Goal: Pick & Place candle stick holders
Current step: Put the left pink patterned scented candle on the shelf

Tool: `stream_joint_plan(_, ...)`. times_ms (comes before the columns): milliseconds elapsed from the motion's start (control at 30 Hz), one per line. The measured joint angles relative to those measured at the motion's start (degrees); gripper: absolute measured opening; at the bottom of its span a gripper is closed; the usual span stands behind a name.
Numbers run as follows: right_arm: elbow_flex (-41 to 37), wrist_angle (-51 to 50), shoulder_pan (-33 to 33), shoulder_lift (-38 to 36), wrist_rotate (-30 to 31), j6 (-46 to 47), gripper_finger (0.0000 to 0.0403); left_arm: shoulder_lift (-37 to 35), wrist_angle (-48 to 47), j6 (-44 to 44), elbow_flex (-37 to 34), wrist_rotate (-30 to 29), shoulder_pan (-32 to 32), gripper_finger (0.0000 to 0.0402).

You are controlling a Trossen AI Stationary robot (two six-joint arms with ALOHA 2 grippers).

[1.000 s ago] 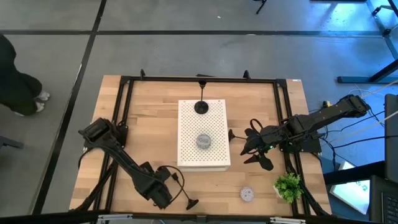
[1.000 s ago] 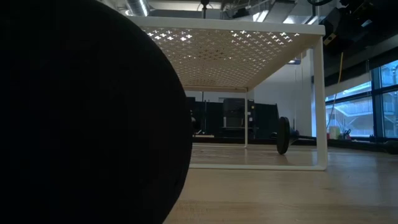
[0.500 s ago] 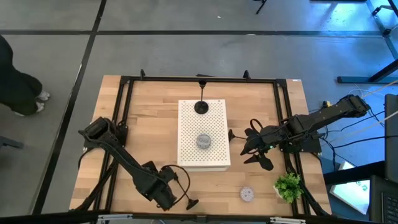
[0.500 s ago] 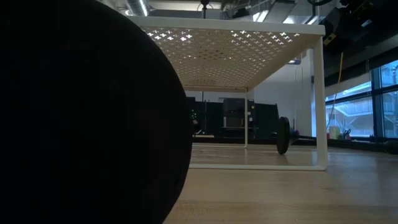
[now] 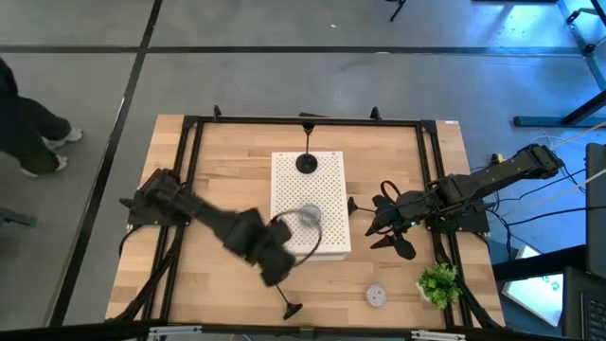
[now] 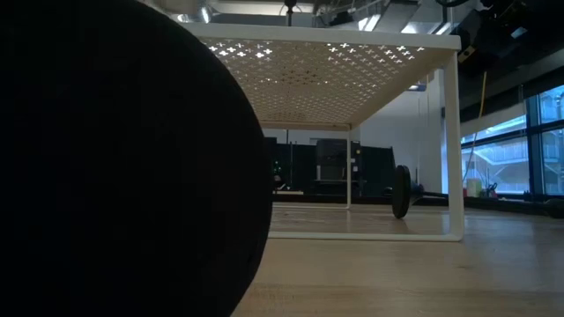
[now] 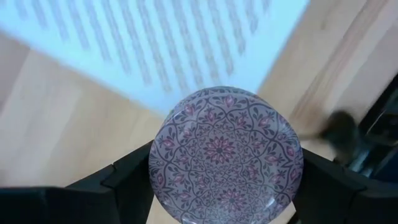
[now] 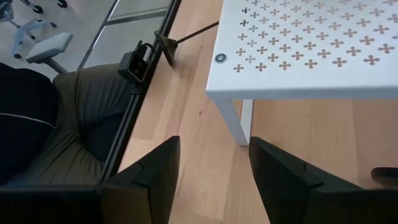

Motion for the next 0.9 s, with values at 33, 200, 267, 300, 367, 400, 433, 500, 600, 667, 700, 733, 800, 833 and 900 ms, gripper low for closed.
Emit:
stream_joint_plan(33, 0.02, -0.04, 0.01, 0.00, 0.00, 0.00, 0.0195, -0.02, 0.32, 1.87, 0.32, 0.34, 1.39, 0.0292)
stream_joint_plan(200, 0.00, -0.12, 0.02, 0.00, 0.08, -0.02, 0.0195, 0.08, 2.00, 8.64, 0.39, 3.50, 6.60, 0.0292)
stream_joint_plan(267, 0.00, -0.23, 0.00, 0.00, 0.14, -0.02, 0.0195, 0.57, 3.16, 10.80, 0.39, 4.44, 7.73, 0.0292)
stream_joint_plan(300, 0.00, -0.36, 0.01, 0.00, 0.15, -0.02, 0.0195, 0.93, 3.71, 11.52, 0.39, 4.50, 8.13, 0.0292)
stream_joint_plan(367, 0.00, -0.46, 0.00, 0.00, 0.15, -0.02, 0.0195, 1.41, 3.92, 12.79, 0.36, 5.18, 8.75, 0.0292)
stream_joint_plan(400, 0.01, -0.54, 0.02, 0.00, 0.15, -0.02, 0.0195, 1.42, 4.11, 13.23, 0.35, 5.26, 8.91, 0.0292)
stream_joint_plan(433, 0.01, -0.56, 0.02, 0.00, 0.15, -0.02, 0.0195, 1.54, 4.29, 13.40, 0.38, 5.21, 9.04, 0.0292)
stream_joint_plan(500, 0.00, -0.54, 0.00, 0.00, 0.15, -0.02, 0.0195, 2.14, 4.37, 13.98, 0.44, 5.20, 9.38, 0.0292)
stream_joint_plan(600, 0.00, -0.54, 0.00, 0.00, 0.15, -0.02, 0.0195, 2.63, 4.47, 14.28, 0.34, 5.24, 9.49, 0.0291)
stream_joint_plan(667, 0.00, -0.51, 0.00, 0.00, 0.14, -0.02, 0.0195, 2.87, 4.37, 14.41, 0.42, 5.41, 9.49, 0.0291)
stream_joint_plan(700, 0.01, -0.49, 0.01, 0.00, 0.13, -0.02, 0.0195, 3.05, 4.02, 14.41, 0.37, 5.43, 9.47, 0.0290)
stream_joint_plan(733, 0.00, -0.52, 0.02, 0.00, 0.14, -0.02, 0.0195, 3.36, 3.96, 14.41, 0.35, 5.52, 9.47, 0.0290)
stream_joint_plan(800, 0.00, -0.49, 0.00, 0.00, 0.13, -0.02, 0.0195, 3.61, 4.22, 14.42, 0.37, 5.71, 9.43, 0.0290)
stream_joint_plan(833, 0.01, -0.47, 0.01, 0.00, 0.13, -0.02, 0.0195, 3.62, 4.03, 14.41, 0.37, 5.82, 9.37, 0.0288)
stream_joint_plan(900, 0.00, -0.51, 0.00, 0.00, 0.13, -0.02, 0.0195, 3.62, 3.94, 14.37, 0.37, 5.90, 9.33, 0.0288)
